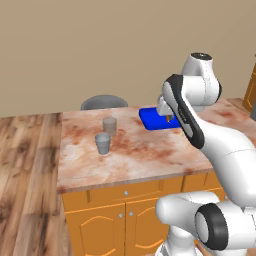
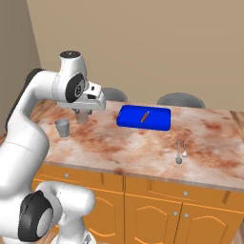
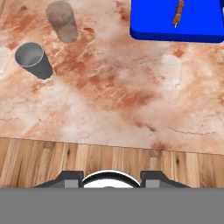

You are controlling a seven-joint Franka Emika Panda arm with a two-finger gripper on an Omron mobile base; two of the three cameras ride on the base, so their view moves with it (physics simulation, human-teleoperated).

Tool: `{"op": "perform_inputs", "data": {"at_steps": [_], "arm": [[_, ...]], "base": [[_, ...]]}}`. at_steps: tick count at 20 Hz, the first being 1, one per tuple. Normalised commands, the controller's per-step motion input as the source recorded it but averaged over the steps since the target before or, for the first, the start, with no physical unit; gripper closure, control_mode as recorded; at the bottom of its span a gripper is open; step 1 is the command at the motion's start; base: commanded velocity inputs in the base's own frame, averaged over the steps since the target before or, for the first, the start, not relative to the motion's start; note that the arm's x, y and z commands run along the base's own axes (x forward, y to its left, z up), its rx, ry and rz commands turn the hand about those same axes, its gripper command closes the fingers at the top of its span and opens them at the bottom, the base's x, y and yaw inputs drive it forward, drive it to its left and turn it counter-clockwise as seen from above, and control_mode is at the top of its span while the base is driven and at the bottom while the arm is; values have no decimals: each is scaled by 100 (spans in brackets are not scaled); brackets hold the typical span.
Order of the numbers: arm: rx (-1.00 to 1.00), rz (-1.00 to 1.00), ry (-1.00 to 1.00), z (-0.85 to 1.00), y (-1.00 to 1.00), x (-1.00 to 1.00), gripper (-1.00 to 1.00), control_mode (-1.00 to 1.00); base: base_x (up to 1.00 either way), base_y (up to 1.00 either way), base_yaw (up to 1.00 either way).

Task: Take the tongs from the drawer on the right and place them on the dining counter next to the tray containing the kebab skewer.

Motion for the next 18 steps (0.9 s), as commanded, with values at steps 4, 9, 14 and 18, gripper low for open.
{"op": "perform_inputs", "data": {"at_steps": [4,9,14,18], "arm": [[0,-1,0,0,-5,-4,-100,-100],[0,-4,0,-16,-43,0,-100,-100],[5,-10,-1,-22,-89,-13,-100,-100],[11,-12,-4,-28,-93,-31,-100,-100]], "base": [[0,0,0],[0,0,0],[0,0,0],[0,0,0]]}}
